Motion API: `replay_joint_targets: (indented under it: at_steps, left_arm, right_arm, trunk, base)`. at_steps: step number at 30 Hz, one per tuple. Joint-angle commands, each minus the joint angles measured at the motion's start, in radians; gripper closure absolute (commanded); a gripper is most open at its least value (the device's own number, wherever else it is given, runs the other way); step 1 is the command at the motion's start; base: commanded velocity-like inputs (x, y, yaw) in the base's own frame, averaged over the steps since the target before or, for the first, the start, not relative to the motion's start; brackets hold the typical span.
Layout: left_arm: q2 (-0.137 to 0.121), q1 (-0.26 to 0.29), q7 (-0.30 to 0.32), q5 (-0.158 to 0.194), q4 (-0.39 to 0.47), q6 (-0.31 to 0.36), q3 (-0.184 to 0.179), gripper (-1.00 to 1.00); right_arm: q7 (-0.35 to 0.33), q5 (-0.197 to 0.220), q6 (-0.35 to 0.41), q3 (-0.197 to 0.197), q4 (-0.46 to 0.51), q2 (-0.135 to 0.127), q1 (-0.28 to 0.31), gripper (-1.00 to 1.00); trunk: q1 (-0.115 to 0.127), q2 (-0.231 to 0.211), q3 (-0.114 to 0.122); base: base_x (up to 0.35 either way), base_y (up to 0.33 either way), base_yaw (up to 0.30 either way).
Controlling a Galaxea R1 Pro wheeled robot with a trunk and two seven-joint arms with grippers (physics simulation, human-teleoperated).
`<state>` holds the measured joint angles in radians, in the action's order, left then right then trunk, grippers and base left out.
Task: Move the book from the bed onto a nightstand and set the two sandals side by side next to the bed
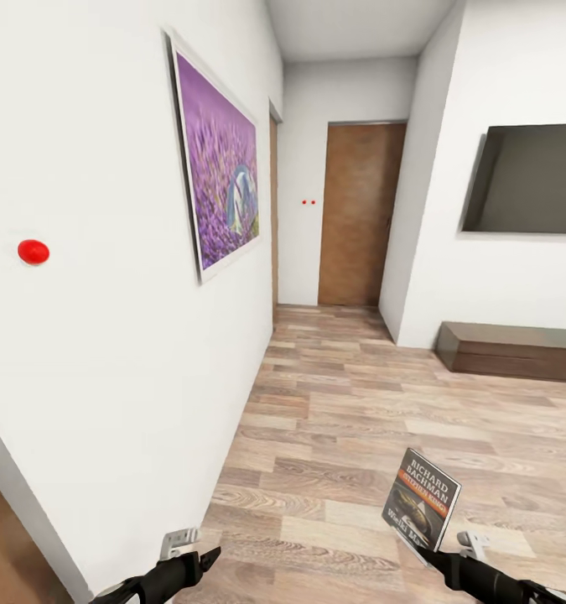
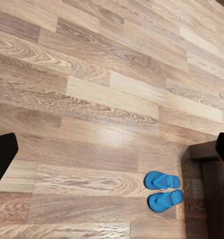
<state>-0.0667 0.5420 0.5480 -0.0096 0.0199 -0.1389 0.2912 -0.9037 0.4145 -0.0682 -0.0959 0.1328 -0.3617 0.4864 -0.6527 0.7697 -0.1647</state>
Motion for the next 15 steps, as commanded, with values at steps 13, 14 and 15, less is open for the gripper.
replay_joint_targets:
  at_steps: [13,14,15]
  left_arm:
    - [0.0,0.001,0.002,-0.001,-0.001,-0.004,0.002,-1.0]
    - [0.0,0.001,0.002,-0.001,-0.001,-0.004,0.002,-1.0]
    - [0.0,0.001,0.002,-0.001,-0.001,-0.004,0.002,-1.0]
  right_arm:
    - [-0.001,0.006,-0.007,-0.007,-0.001,-0.001,0.001,1.0]
    - [-0.001,0.006,-0.007,-0.007,-0.001,-0.001,0.001,1.0]
    - [-0.001,0.006,-0.007,-0.007,-0.001,-0.001,0.001,1.0]
  trunk:
    - [0.0,0.001,-0.002]
    - [0.0,0.001,-0.002]
    - [0.0,0.001,-0.002]
  base:
    - [0.292,0.0,0.005]
    - [0.195,0.0,0.0]
    - [0.125,0.0,0.0]
